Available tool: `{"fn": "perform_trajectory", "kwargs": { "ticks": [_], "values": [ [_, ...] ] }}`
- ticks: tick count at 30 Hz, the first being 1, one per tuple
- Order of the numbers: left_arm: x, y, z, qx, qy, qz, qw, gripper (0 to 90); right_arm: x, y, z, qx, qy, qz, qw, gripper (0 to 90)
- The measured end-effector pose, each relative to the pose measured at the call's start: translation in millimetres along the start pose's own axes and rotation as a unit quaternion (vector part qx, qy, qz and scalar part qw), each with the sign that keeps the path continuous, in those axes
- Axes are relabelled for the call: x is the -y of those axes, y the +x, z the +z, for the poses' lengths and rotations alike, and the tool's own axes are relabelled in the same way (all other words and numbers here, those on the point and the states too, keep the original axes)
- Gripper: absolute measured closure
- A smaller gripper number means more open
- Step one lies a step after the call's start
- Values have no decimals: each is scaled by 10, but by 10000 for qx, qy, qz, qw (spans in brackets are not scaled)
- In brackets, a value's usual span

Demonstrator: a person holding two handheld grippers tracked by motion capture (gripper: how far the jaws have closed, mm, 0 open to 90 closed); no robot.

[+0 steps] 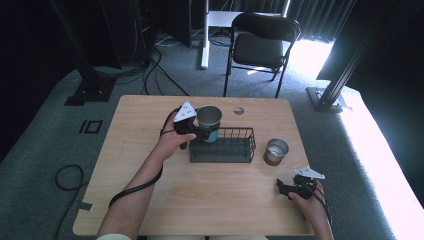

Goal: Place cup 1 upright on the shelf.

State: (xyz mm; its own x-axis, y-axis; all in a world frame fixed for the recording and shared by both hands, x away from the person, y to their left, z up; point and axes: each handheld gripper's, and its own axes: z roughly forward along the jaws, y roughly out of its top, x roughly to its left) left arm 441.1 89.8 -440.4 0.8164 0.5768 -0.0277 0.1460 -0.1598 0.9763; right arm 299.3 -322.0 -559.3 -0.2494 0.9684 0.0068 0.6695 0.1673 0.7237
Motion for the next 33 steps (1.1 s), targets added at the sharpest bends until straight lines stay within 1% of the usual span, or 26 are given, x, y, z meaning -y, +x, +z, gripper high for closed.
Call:
{"fn": "perform_trajectory", "kwargs": {
  "ticks": [3, 7, 8, 10, 15, 18, 20, 22, 24, 26, 29, 31, 33],
  "values": [
    [60, 26, 4, 7, 5, -64, 10000, 133, 0, 0, 0, 0, 0, 1, 10000, 113],
    [142, 29, 7, -28, 64, -51, 10000, 133, 0, 0, 0, 0, 0, 0, 10000, 113],
    [169, 32, 11, -17, 78, -76, 9999, 132, 0, 0, 0, 0, 1, 1, 10000, 113],
    [209, 34, 16, -61, 132, -52, 9999, 133, 0, 0, 0, 1, 0, -1, 10000, 113],
    [296, 57, 17, -54, 152, -176, 9997, 132, 0, 0, 0, 0, 0, 0, 10000, 113],
    [337, 50, 25, -60, 207, -132, 9997, 132, 0, 0, 0, 0, 0, 0, 10000, 113],
    [350, 48, 28, -59, 230, -140, 9996, 132, 0, 0, 0, 0, 0, 0, 10000, 113],
    [403, 35, 37, -55, 265, -133, 9995, 132, 0, 0, 0, 0, 0, 1, 10000, 113],
    [432, 32, 41, -32, 215, -94, 9997, 132, 0, 0, 0, 0, 0, 0, 10000, 113],
    [434, 34, 40, -44, 195, -128, 9997, 132, 0, 0, 0, 0, 0, -1, 10000, 113],
    [443, 25, 37, -13, 187, -37, 9998, 132, 0, 0, 0, 0, 0, -1, 10000, 113],
    [437, 16, 31, -43, 177, -43, 9998, 126, 0, 0, 0, 1, 1, 0, 10000, 113],
    [426, 13, 22, -82, 238, -21, 9997, 86, 0, 0, 0, 1, 0, -1, 10000, 113]
  ]
}}
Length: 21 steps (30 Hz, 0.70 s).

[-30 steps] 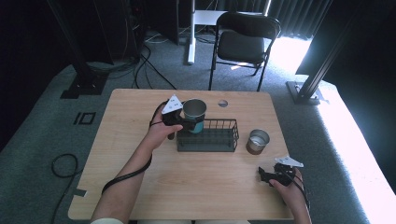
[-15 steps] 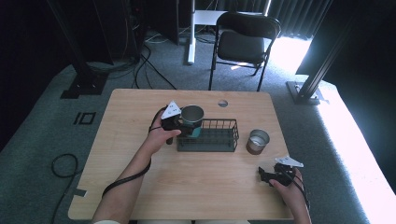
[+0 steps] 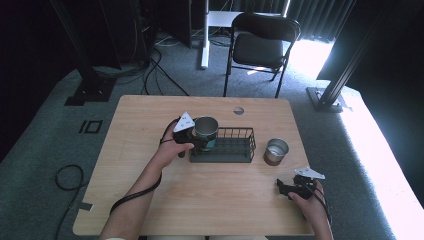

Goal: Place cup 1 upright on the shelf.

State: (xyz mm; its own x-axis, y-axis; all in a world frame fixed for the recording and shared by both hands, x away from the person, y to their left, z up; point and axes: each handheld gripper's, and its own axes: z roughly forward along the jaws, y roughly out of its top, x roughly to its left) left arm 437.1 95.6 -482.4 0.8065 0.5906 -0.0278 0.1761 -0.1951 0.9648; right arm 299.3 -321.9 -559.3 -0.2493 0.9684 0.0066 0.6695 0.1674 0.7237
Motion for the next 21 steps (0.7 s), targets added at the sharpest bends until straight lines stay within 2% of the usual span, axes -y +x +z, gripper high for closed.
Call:
{"fn": "perform_trajectory", "kwargs": {
  "ticks": [4, 10, 13, 21],
  "values": [
    [-3, -11, -21, 79, 126, 46, 9999, 46, 0, 0, 0, 0, 0, -1, 10000, 113],
    [6, -8, -100, 10, 158, 32, 9999, 33, 0, 0, 0, 1, 1, -1, 10000, 113],
    [31, 9, -150, 8, 180, -50, 9998, 33, 0, 1, 0, 0, 1, 2, 10000, 113],
    [54, 16, -263, -78, 293, -21, 9995, 29, 0, 0, 0, 0, 0, -3, 10000, 113]
  ]
}}
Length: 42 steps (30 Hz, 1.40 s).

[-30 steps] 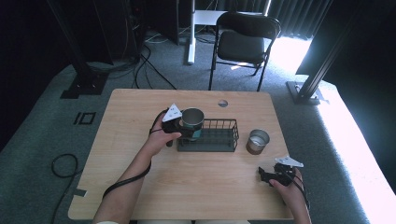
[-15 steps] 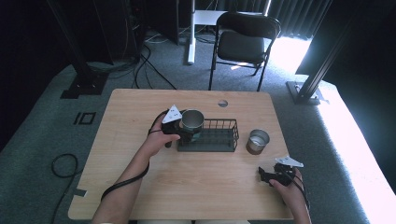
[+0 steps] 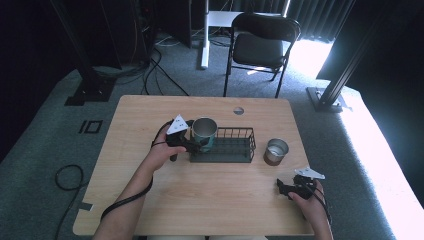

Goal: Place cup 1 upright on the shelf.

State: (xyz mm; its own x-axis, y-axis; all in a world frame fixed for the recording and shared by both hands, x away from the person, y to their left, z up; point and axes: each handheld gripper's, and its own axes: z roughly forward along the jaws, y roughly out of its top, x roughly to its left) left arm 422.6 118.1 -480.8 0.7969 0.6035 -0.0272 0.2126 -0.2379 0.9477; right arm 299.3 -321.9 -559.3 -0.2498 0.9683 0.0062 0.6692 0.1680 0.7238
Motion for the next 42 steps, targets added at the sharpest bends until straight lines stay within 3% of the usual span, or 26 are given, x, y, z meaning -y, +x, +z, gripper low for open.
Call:
{"fn": "perform_trajectory", "kwargs": {
  "ticks": [12, 23, 42],
  "values": [
    [68, 32, -139, -139, 107, -47, 9998, 29, 0, 0, 0, 0, 0, 0, 10000, 113],
    [124, -23, -327, -138, 231, 32, 9996, 29, 0, 1, 0, 1, 1, 3, 10000, 113],
    [330, 38, -664, -405, 386, -131, 9983, 29, 0, 0, 0, 1, 2, 2, 10000, 113]
  ]
}}
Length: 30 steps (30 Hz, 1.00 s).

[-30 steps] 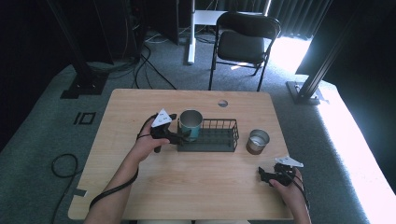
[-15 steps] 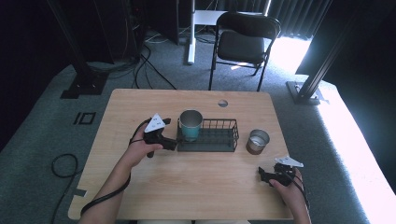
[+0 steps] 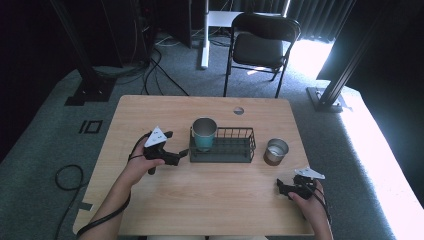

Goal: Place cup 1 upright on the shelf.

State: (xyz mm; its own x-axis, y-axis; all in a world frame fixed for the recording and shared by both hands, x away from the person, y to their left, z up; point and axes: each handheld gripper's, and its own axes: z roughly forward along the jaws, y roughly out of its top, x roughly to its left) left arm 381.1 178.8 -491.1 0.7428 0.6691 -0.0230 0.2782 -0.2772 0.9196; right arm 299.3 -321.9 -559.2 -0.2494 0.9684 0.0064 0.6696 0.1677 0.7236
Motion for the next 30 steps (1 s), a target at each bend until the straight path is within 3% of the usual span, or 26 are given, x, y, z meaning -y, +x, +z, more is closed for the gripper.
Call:
{"fn": "perform_trajectory", "kwargs": {
  "ticks": [15, 30],
  "values": [
    [290, 89, -311, -296, 240, -180, 9991, 29, 0, 0, 0, 0, -2, -2, 10000, 113],
    [569, 139, -535, -711, 573, -425, 9949, 29, 0, 0, 0, -2, -3, -2, 10000, 113]
  ]
}}
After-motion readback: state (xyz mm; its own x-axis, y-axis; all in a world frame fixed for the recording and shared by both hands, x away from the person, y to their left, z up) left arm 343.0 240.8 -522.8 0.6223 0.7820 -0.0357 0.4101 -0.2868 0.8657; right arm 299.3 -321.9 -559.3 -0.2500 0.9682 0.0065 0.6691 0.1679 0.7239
